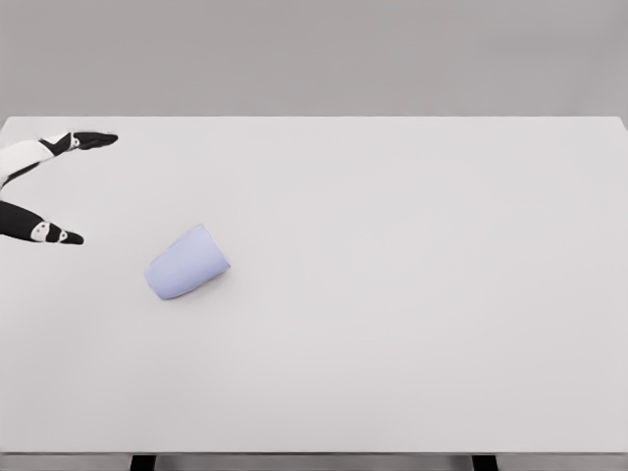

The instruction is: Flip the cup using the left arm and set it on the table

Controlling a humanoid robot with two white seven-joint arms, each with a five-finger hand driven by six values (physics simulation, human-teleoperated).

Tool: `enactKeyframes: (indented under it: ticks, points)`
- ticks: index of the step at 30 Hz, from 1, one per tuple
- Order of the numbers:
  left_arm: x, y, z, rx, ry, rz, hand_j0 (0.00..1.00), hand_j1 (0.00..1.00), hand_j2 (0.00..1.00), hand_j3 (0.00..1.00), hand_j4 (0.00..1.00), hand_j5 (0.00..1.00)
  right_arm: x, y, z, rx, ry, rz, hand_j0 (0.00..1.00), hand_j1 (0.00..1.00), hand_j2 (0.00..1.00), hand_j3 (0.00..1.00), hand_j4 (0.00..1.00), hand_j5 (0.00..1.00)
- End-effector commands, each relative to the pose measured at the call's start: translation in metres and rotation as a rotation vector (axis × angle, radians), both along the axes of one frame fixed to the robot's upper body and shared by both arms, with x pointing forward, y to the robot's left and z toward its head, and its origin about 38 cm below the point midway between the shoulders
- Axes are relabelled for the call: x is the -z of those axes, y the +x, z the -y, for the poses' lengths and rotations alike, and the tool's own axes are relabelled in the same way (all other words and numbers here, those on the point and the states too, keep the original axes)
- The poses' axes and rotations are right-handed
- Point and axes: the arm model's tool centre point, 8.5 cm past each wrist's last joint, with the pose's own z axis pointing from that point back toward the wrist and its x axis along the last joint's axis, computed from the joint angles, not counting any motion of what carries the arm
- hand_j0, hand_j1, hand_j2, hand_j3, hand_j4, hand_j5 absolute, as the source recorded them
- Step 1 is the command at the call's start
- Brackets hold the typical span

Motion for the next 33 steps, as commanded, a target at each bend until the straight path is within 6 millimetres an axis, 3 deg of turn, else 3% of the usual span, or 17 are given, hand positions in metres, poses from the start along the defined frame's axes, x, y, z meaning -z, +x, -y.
enactKeyframes:
  ticks: [1, 5, 15, 17, 18, 21, 25, 29, 33]
  points:
    - [0.001, -0.003, -0.002, 0.011, -0.009, -0.096, 1.0, 1.0, 1.0, 1.0, 1.0, 1.0, 0.0, 0.0, 0.0, 0.001, 0.0, 0.0, 1.0, 1.0, 1.0, 1.0, 1.0, 1.0]
    - [-0.005, 0.002, -0.001, 0.002, -0.018, -0.092, 1.0, 1.0, 1.0, 1.0, 1.0, 1.0, 0.0, 0.0, 0.0, 0.001, 0.0, 0.0, 1.0, 1.0, 1.0, 1.0, 1.0, 1.0]
    - [0.009, -0.001, 0.006, 0.032, -0.019, -0.126, 1.0, 1.0, 1.0, 1.0, 1.0, 1.0, 0.0, 0.0, 0.0, -0.001, 0.0, 0.0, 1.0, 1.0, 1.0, 1.0, 1.0, 1.0]
    - [0.009, 0.001, 0.013, 0.063, -0.012, -0.143, 1.0, 1.0, 1.0, 1.0, 1.0, 1.0, 0.0, 0.0, 0.0, 0.001, 0.0, 0.0, 1.0, 1.0, 1.0, 1.0, 1.0, 1.0]
    - [0.008, 0.008, 0.031, 0.13, 0.016, -0.181, 1.0, 1.0, 1.0, 1.0, 1.0, 1.0, 0.0, 0.0, 0.0, -0.001, 0.0, 0.0, 1.0, 1.0, 1.0, 1.0, 1.0, 1.0]
    - [0.004, 0.016, 0.061, 0.236, 0.032, -0.287, 1.0, 1.0, 1.0, 1.0, 1.0, 1.0, 0.0, 0.0, 0.0, -0.001, 0.0, 0.0, 1.0, 1.0, 1.0, 1.0, 1.0, 1.0]
    - [-0.024, 0.017, 0.058, 0.229, -0.109, -0.405, 1.0, 1.0, 1.0, 1.0, 1.0, 1.0, 0.0, 0.0, 0.0, 0.001, 0.0, 0.0, 1.0, 1.0, 1.0, 1.0, 1.0, 1.0]
    - [0.001, 0.014, 0.059, 0.174, -0.036, -0.607, 1.0, 1.0, 1.0, 1.0, 1.0, 1.0, 0.0, 0.0, 0.0, -0.001, 0.0, 0.0, 1.0, 1.0, 1.0, 1.0, 1.0, 1.0]
    - [0.013, 0.014, 0.071, 0.206, -0.033, -0.636, 1.0, 1.0, 1.0, 1.0, 1.0, 1.0, 0.0, 0.0, 0.0, -0.001, 0.0, 0.0, 1.0, 1.0, 1.0, 1.0, 1.0, 1.0]
